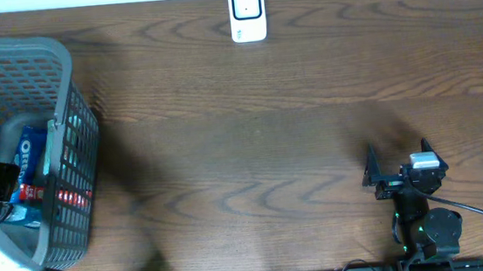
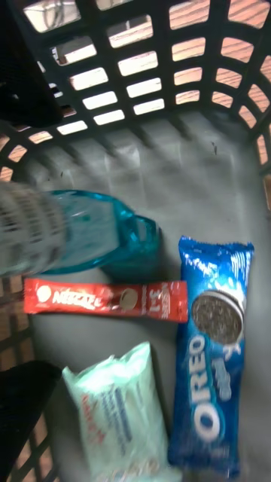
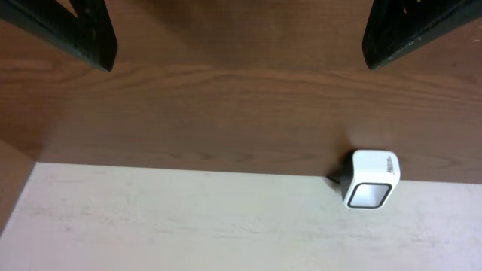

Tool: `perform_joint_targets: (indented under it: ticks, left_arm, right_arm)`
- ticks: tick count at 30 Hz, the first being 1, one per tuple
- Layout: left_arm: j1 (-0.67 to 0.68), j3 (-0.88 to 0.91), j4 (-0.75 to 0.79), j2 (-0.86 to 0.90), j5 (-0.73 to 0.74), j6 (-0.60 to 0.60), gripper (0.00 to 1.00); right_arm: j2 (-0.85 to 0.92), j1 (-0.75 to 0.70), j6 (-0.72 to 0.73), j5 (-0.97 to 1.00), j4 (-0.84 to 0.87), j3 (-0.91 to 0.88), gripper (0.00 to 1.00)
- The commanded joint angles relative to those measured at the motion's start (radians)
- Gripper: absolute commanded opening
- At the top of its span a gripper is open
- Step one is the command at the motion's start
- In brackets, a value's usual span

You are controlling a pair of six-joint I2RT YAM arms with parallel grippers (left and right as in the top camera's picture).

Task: Scan the item barcode
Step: 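Reach the left gripper into the basket and grasp the teal spray bottle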

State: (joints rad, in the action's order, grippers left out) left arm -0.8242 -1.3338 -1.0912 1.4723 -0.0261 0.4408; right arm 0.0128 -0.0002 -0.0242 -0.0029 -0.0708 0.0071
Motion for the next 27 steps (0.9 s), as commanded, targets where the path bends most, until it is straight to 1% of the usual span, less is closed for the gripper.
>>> perform_joint_targets:
  ticks: [1,7,9,11,12,14,16,20,24,27]
  left_arm:
    - [-0.011,0.006,0.002,0.04,-0.014,-0.002,0.99]
    - [-0.01,0.021,-0.001,0.09,0.017,-0.003,1.0]
    - [-0.01,0.037,-0.001,0.092,0.019,-0.003,0.93]
    - [-0.01,0.053,-0.002,0.092,0.019,-0.003,0.8]
    - [-0.01,0.061,-0.003,0.092,0.019,-0.002,0.7]
    - [-0.01,0.075,-0.005,0.092,0.019,-0.002,0.55]
    - [-0.01,0.085,-0.006,0.092,0.019,-0.002,0.53]
    - [-0.011,0.086,-0.002,0.084,0.019,0.01,0.41]
    - [-0.01,0.068,0.002,0.06,0.02,0.017,0.37]
    - [-0.011,0.032,-0.005,0.034,0.023,0.017,0.36]
  right_arm:
    - [-0.004,0.01,-0.007,0.009,-0.004,-0.002,0.99]
    - [-0.004,0.01,-0.007,0.009,-0.004,-0.002,0.99]
    - [-0.004,0.01,-0.007,0.009,-0.004,-0.002,0.99]
    - [-0.004,0.01,-0.007,0.009,-0.004,-0.002,0.99]
    - [-0.004,0.01,-0.007,0.009,-0.004,-0.002,0.99]
    - [-0.004,0.01,-0.007,0.009,-0.004,-0.002,0.99]
    - [-0.004,0.01,-0.007,0.009,-0.004,-0.002,0.99]
    - [-0.004,0.01,-0.007,0.009,-0.004,-0.002,0.99]
    - [-0.004,0.01,-0.007,0.009,-0.004,-0.002,0.99]
    - [-0.004,0.01,-0.007,0.009,-0.004,-0.002,0.99]
